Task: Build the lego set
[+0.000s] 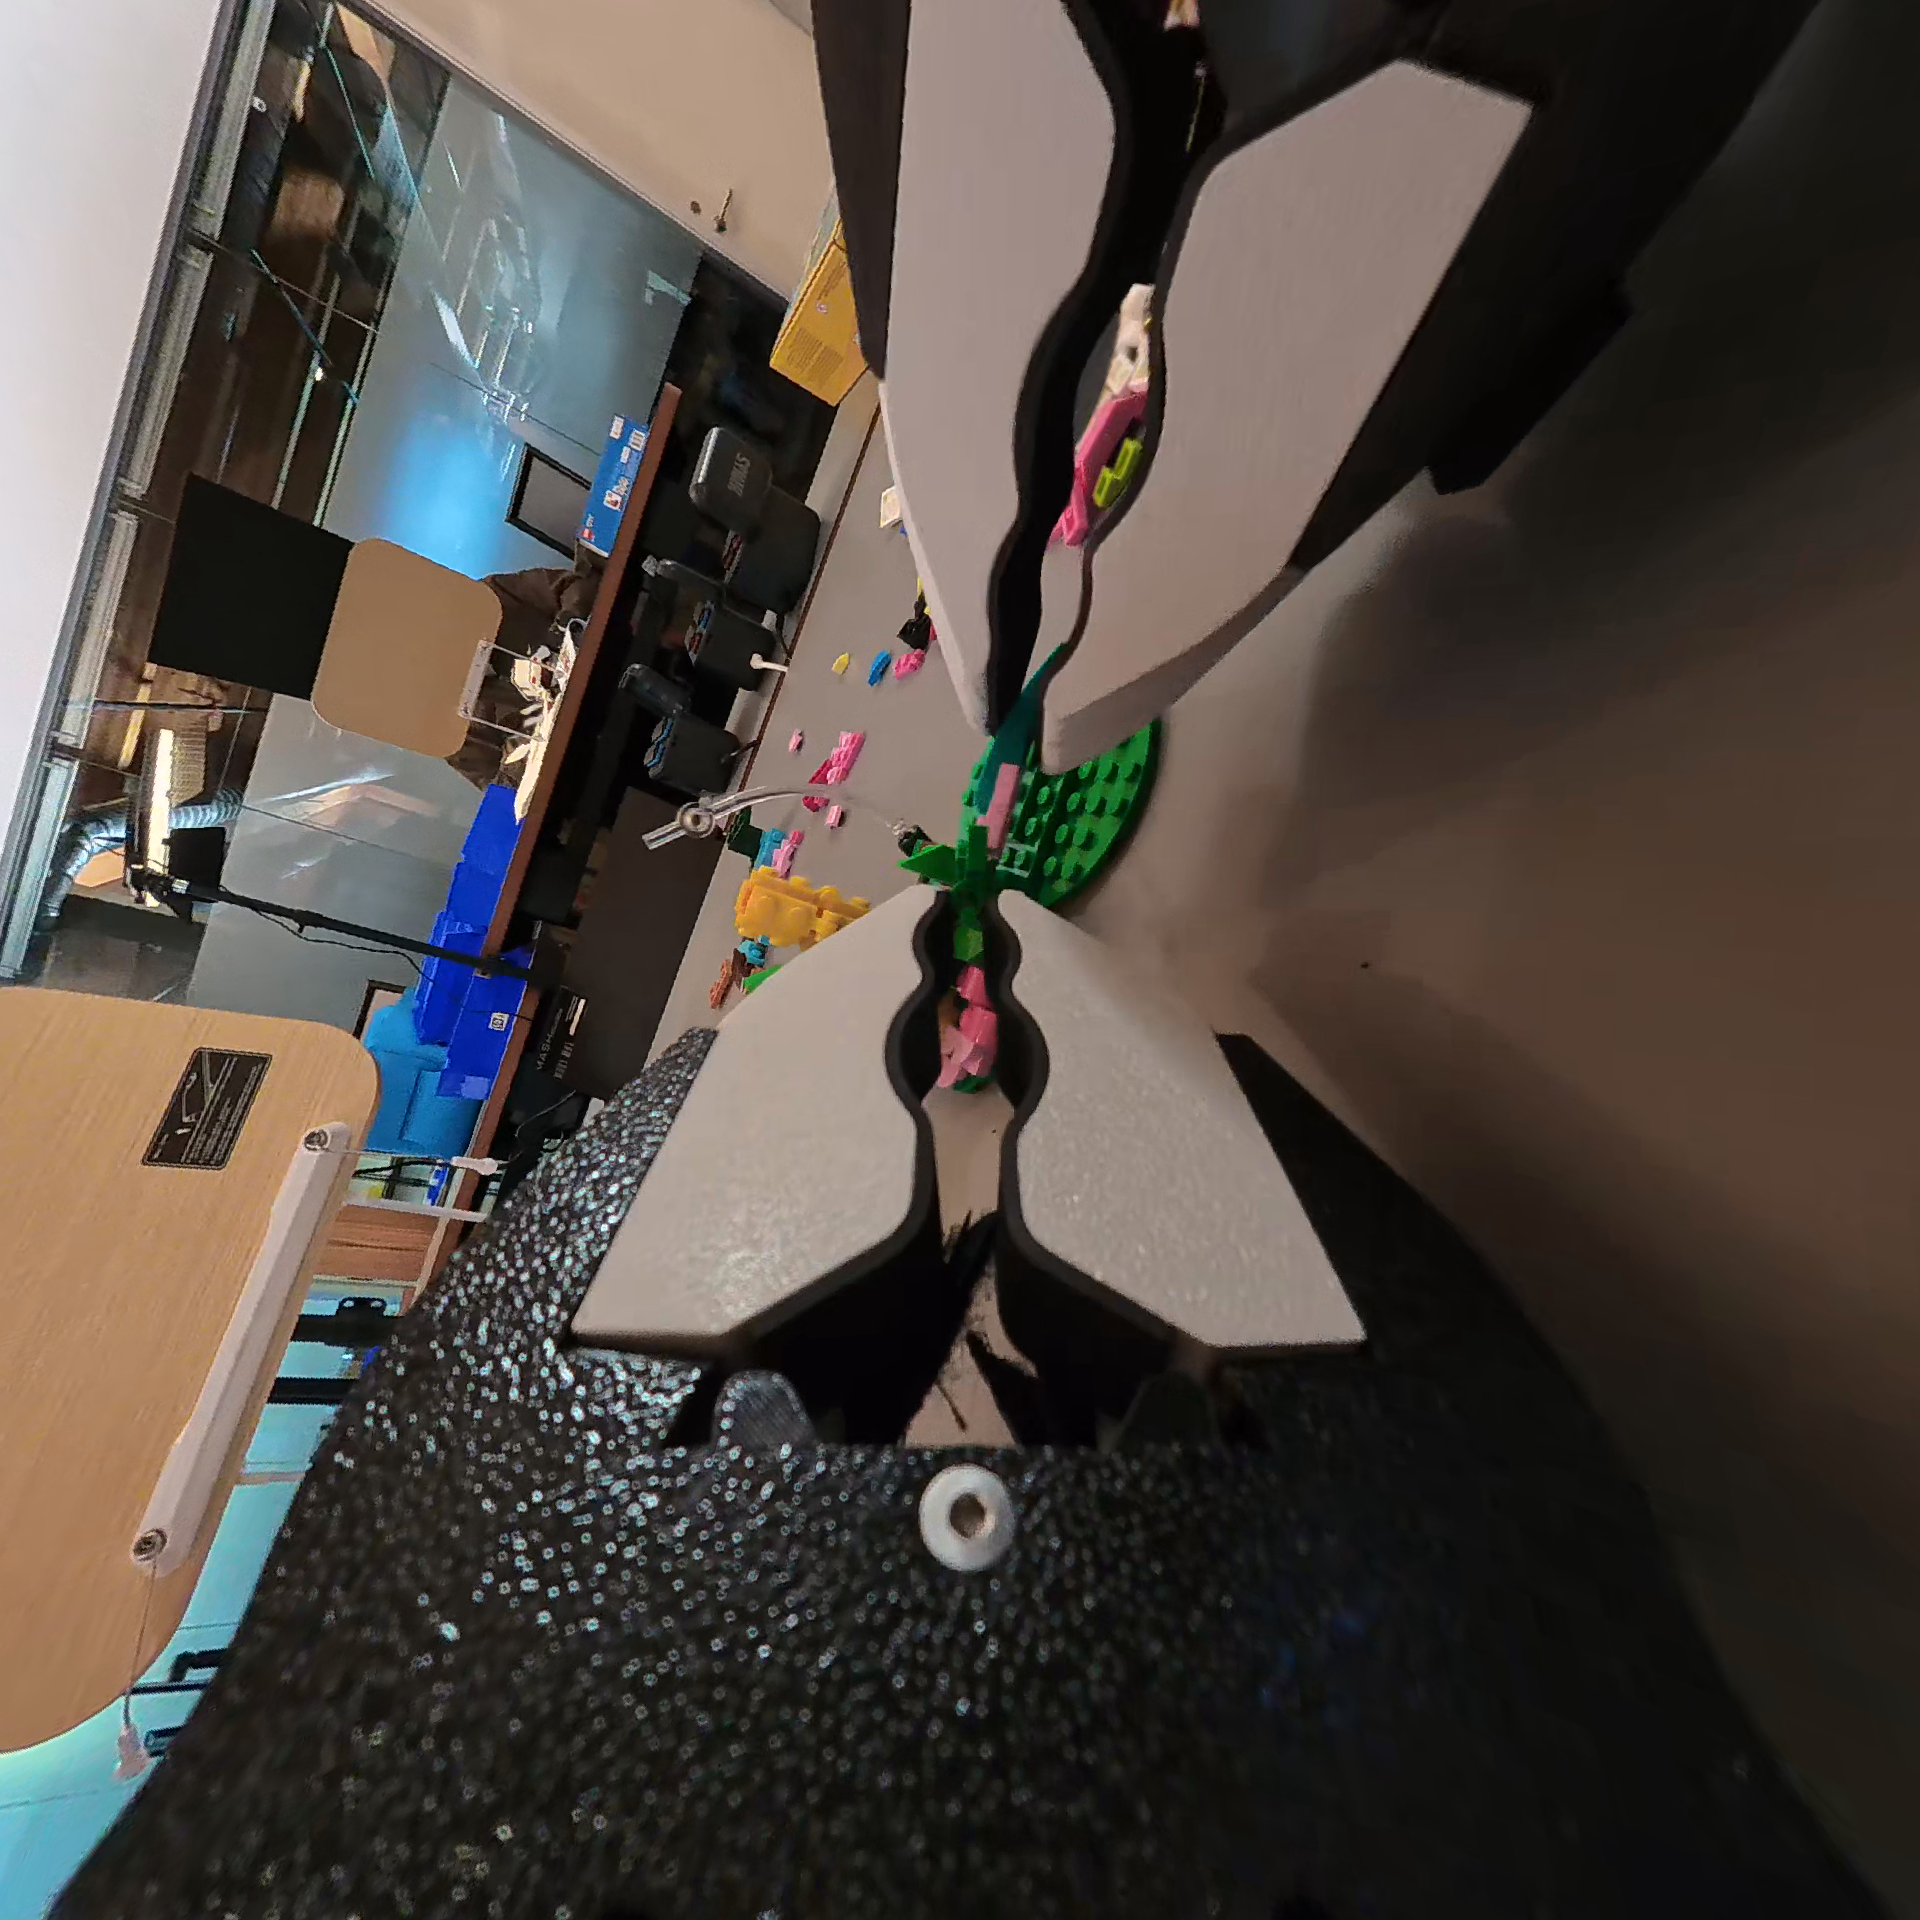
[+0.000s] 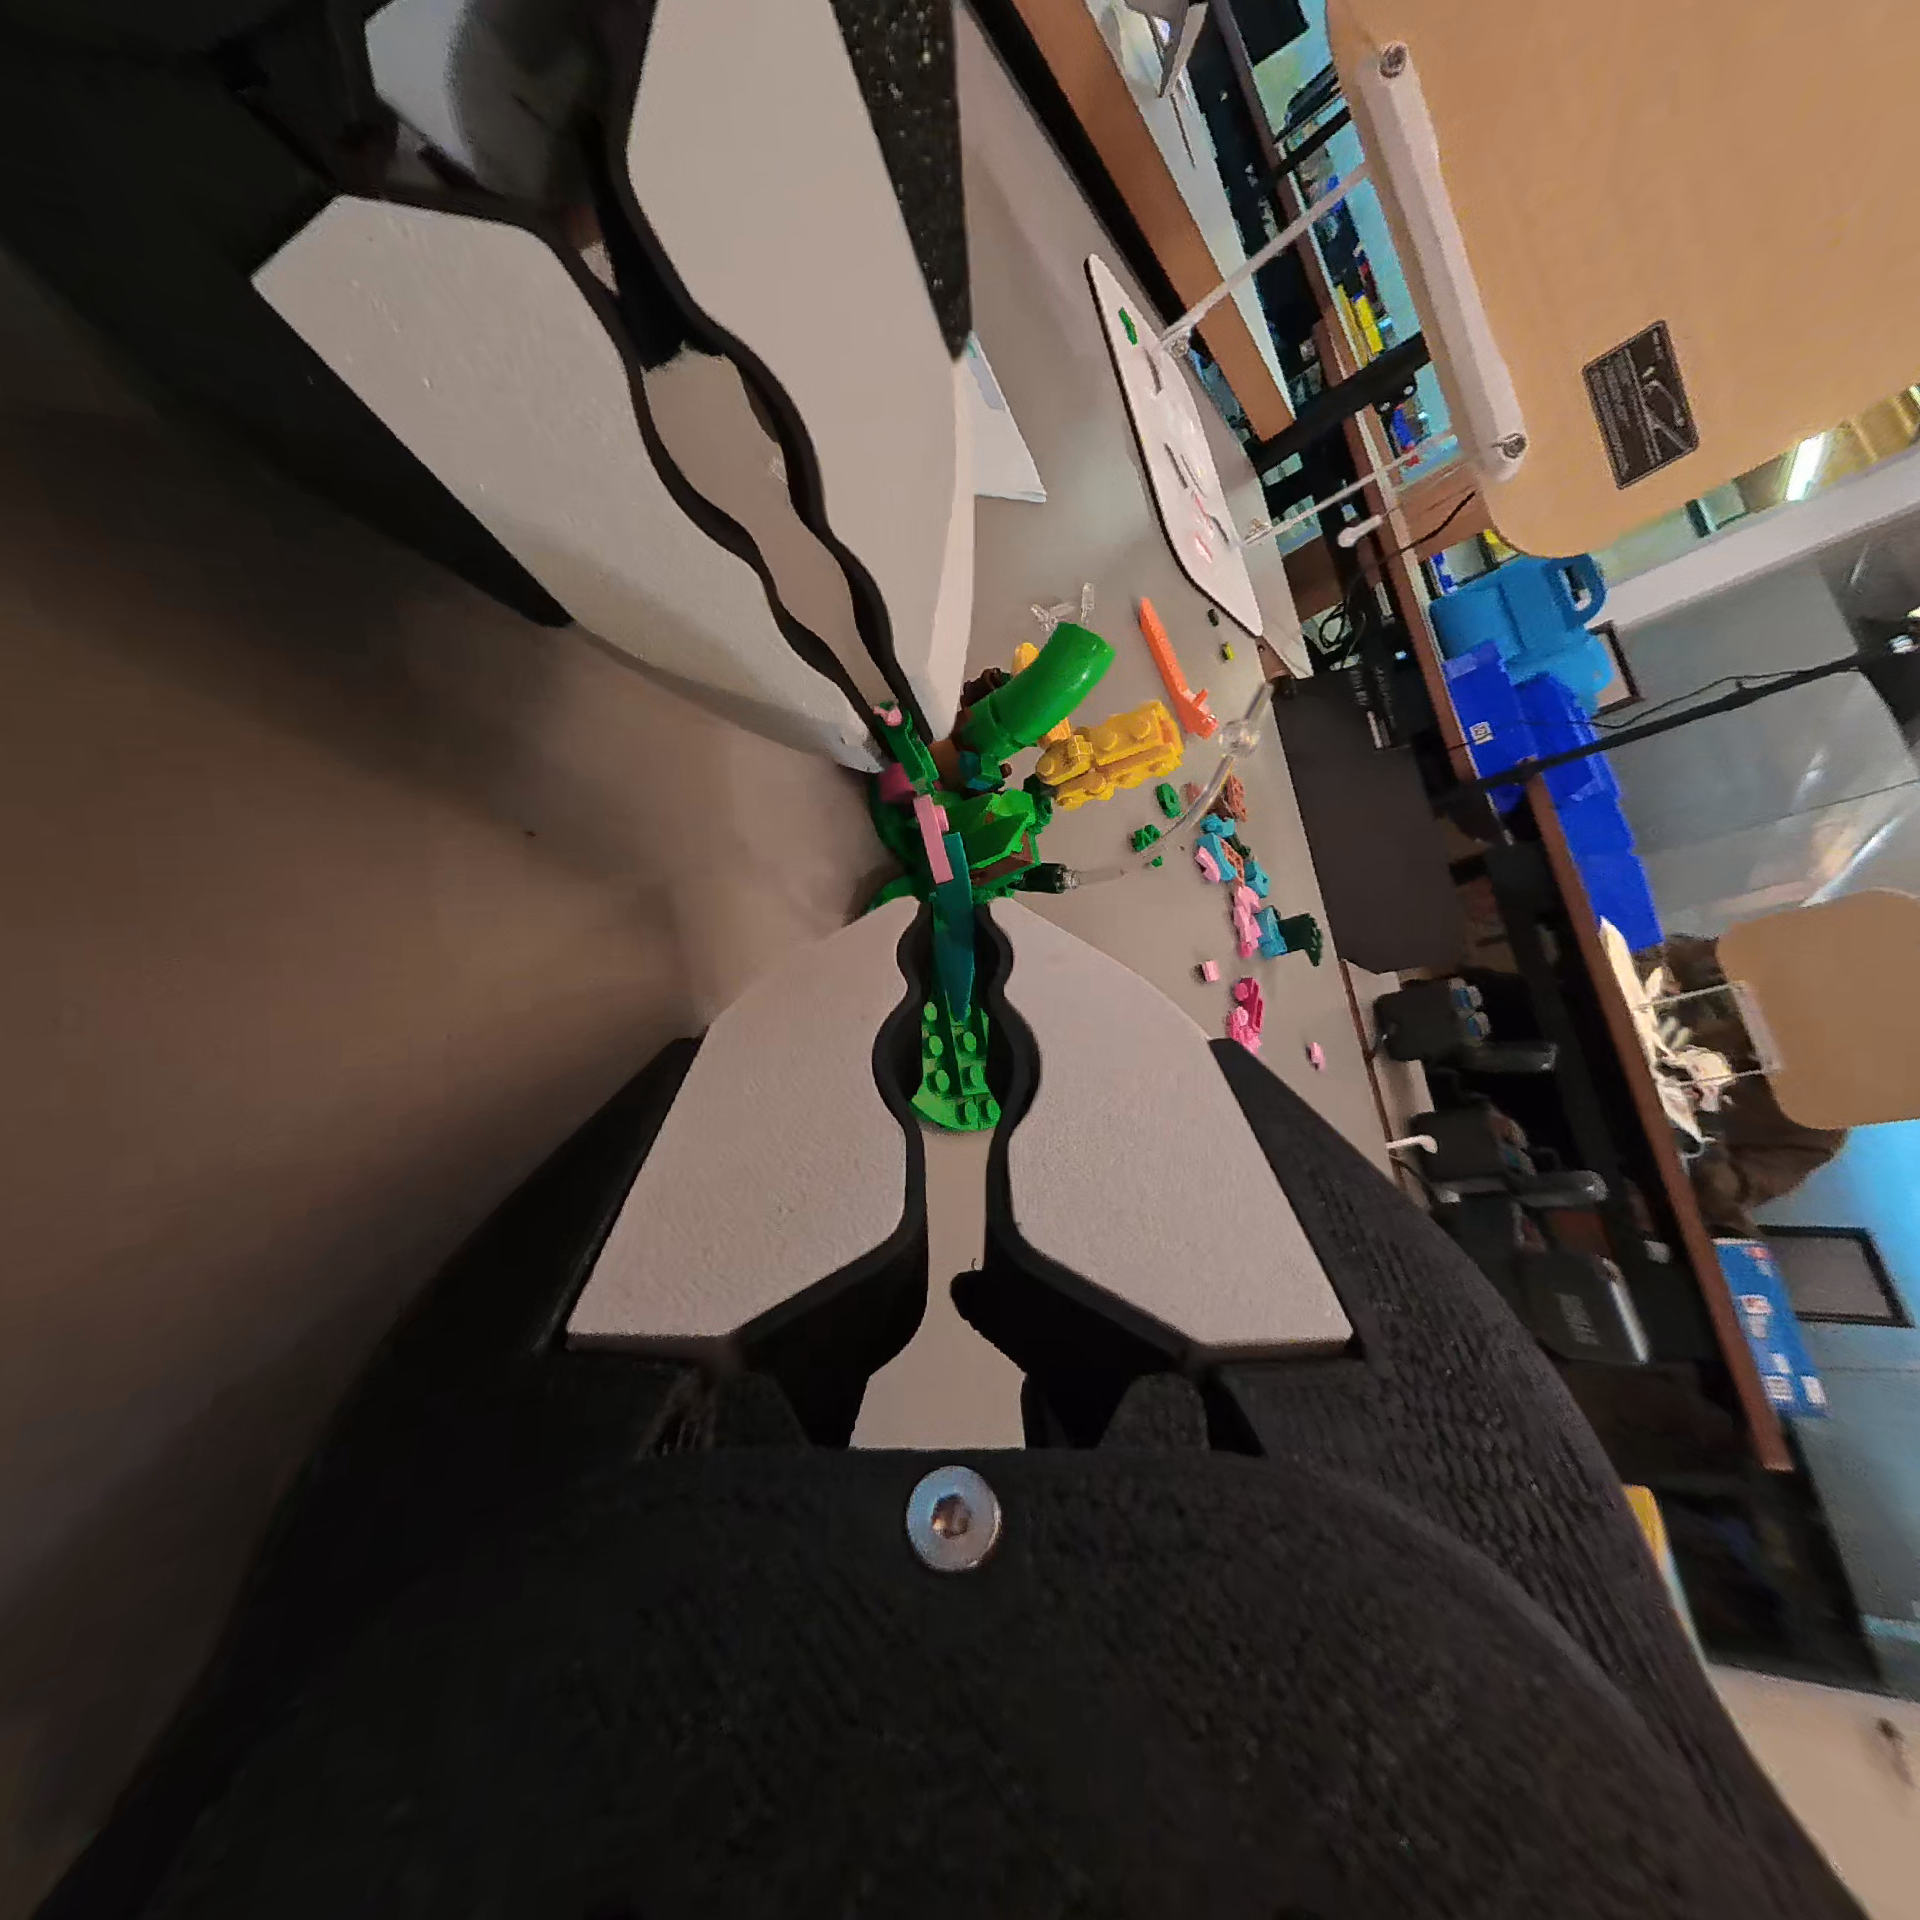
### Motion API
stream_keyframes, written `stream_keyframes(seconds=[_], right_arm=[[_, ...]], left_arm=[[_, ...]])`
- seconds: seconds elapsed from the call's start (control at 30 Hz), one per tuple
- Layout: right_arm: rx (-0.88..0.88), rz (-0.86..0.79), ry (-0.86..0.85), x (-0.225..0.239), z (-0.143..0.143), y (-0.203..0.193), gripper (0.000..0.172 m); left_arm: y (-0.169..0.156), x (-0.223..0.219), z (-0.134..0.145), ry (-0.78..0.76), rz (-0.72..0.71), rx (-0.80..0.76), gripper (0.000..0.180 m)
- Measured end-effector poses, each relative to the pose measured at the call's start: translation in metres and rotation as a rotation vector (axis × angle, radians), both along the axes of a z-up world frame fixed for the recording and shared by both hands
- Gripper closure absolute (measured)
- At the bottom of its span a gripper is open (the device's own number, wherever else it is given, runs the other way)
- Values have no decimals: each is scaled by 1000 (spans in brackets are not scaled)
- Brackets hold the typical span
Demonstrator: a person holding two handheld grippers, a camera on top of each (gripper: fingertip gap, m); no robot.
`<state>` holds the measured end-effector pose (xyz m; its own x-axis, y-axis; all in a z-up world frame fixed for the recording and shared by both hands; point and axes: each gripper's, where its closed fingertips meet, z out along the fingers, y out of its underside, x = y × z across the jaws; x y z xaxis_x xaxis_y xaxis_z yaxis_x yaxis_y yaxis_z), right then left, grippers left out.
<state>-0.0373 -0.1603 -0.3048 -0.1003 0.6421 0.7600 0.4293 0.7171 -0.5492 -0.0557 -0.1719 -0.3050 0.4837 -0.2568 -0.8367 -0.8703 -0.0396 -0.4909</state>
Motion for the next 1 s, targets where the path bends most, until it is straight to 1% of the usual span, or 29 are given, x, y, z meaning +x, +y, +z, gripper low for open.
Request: stream_keyframes(seconds=[0.13,0.27,0.57,1.0], right_arm=[[47,5,-15,1,-2,1,166],[11,1,-6,1,1,1,166],[27,19,-67,1,-9,-5,166],[14,27,-64,0,-11,-5,166]], left_arm=[[-1,0,-2,11,-2,-14,175],[-2,1,-8,39,-13,-45,175],[-4,7,-16,95,-44,-72,175],[-5,7,-16,70,-52,-82,175]])
